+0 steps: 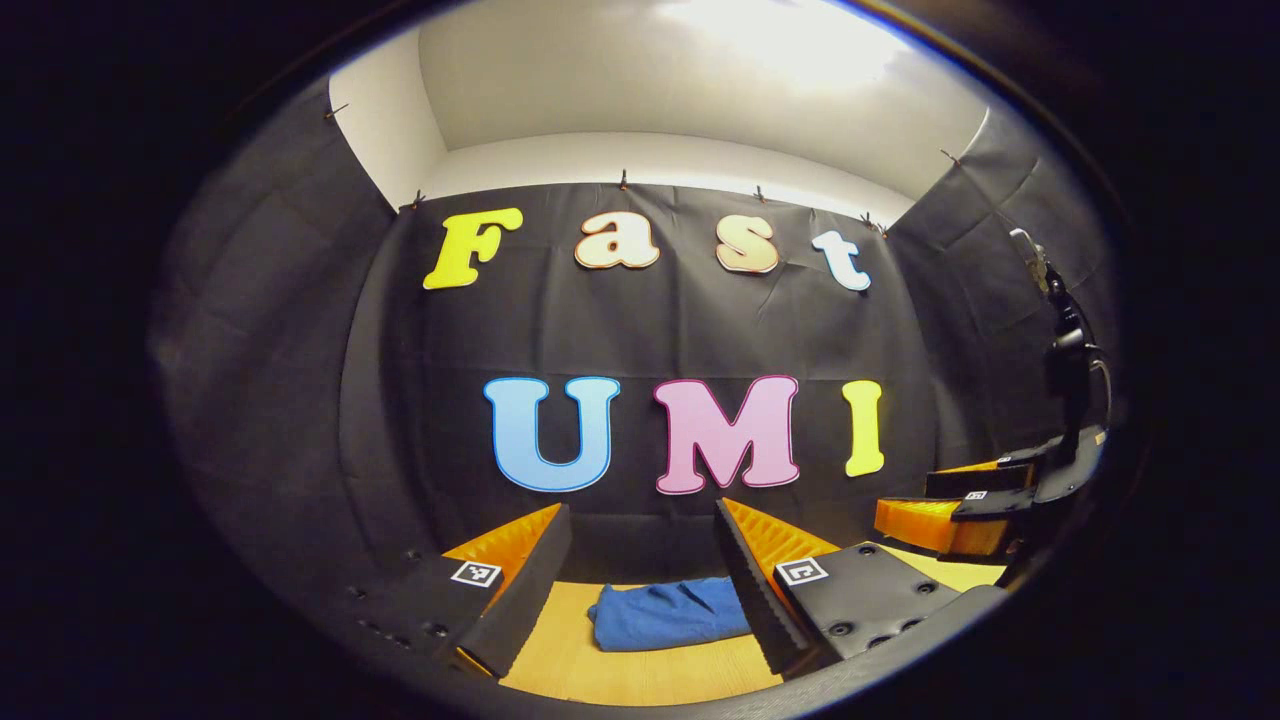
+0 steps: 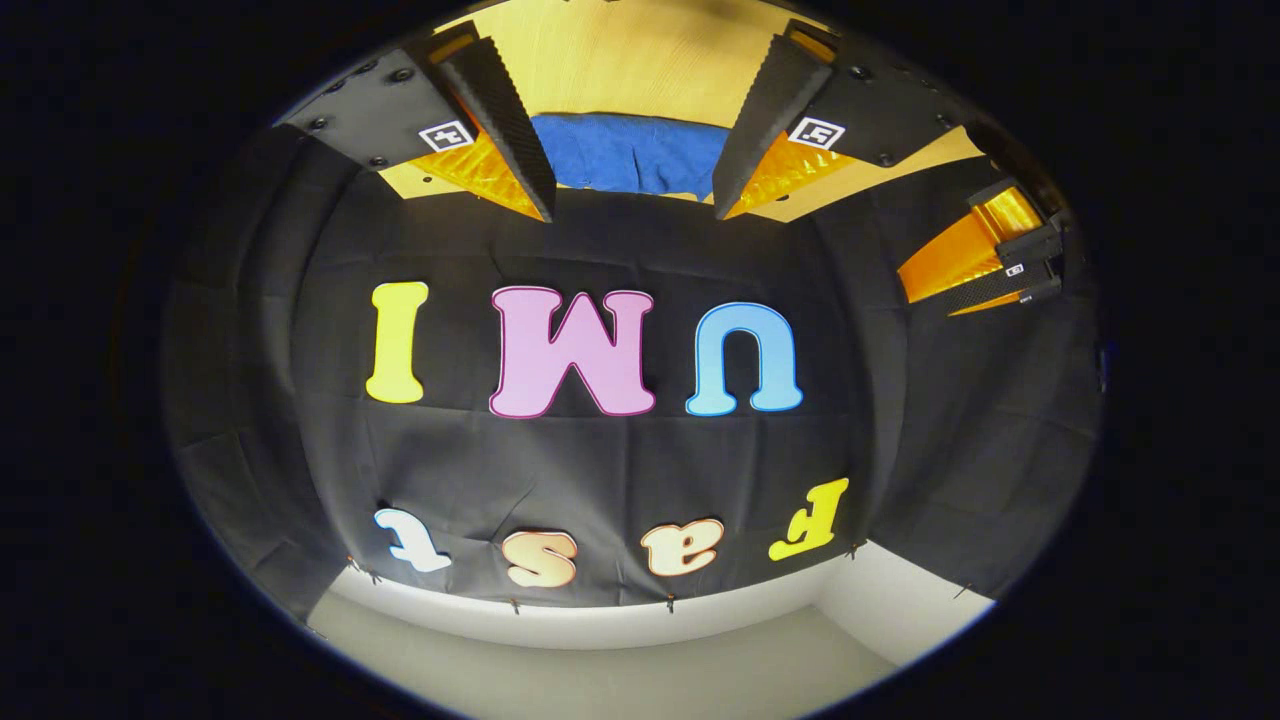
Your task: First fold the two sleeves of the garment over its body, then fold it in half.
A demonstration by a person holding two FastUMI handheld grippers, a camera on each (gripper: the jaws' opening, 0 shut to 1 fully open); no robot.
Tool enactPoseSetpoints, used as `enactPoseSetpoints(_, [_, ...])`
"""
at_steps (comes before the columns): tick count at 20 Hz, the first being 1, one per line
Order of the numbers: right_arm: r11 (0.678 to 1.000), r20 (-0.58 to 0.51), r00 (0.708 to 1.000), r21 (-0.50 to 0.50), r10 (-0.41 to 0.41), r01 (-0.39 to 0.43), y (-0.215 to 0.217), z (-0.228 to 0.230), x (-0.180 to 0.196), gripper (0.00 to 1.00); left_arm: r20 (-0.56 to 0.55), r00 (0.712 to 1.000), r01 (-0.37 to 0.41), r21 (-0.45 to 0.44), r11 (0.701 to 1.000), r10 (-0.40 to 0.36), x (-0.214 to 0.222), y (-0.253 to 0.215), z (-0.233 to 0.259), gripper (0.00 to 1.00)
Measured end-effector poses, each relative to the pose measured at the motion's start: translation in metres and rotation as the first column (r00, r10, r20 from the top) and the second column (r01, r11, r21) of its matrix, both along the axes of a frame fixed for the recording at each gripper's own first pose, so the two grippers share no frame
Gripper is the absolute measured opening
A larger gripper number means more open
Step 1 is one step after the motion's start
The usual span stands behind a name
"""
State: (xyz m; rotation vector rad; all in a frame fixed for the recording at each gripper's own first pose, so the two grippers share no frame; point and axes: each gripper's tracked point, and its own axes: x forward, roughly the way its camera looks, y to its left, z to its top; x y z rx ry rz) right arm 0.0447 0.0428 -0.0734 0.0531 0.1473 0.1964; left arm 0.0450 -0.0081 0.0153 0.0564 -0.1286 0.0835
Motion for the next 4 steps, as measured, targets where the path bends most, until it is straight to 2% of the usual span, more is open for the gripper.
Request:
enactPoseSetpoints(1, [1.0, 0.004, 1.0, -0.002, 0.001, -0.001, -0.0017, -0.0005, 0.0002, 0.93, -0.005, 1.0, 0.0, -0.011, 1.0, 0.0, -0.0012, 0.0001, -0.0023, 0.82])
enactPoseSetpoints(4, [1.0, -0.016, 1.0, 0.02, 0.023, -0.022, 0.0044, -0.0058, -0.0008, 0.98, -0.021, 1.0, -0.021, -0.02, 1.0, 0.021, -0.0038, 0.0051, -0.0095, 0.8])
